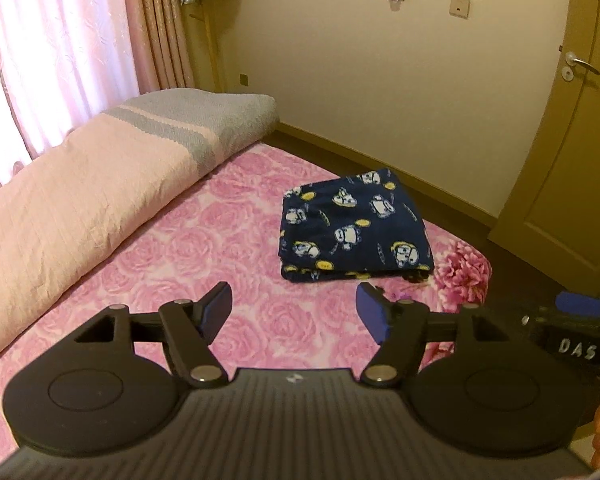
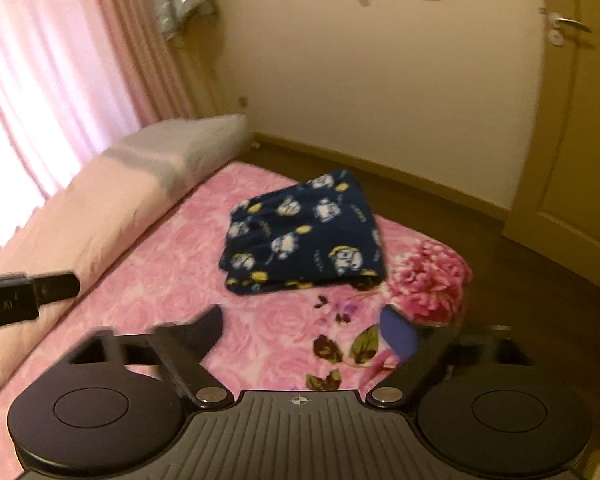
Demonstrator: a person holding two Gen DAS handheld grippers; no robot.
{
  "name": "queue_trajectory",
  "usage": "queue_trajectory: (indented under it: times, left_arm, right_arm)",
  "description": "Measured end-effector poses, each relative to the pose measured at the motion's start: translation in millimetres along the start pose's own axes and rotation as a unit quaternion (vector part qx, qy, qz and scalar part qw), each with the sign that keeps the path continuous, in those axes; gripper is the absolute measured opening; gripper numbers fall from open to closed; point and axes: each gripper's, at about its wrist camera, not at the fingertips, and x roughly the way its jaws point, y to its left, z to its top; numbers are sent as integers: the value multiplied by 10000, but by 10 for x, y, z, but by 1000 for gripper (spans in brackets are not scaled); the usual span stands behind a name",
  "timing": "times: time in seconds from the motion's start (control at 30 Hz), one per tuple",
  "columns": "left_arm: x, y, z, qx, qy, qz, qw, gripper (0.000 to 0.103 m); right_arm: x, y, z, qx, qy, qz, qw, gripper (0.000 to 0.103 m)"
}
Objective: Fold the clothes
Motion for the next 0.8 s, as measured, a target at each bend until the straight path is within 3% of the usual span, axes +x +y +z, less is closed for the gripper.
queue_trajectory:
  times: [0.3, 0.8]
  left_arm:
    - [-28, -150, 13, 194, -187, 143, 9995, 72]
    - [60, -284, 188, -281, 104, -116, 9995, 67]
  right_arm:
    - [-29, -24, 119, 55, 50, 78, 9999, 89]
    - [46, -235, 296, 6, 568, 102, 9983, 89]
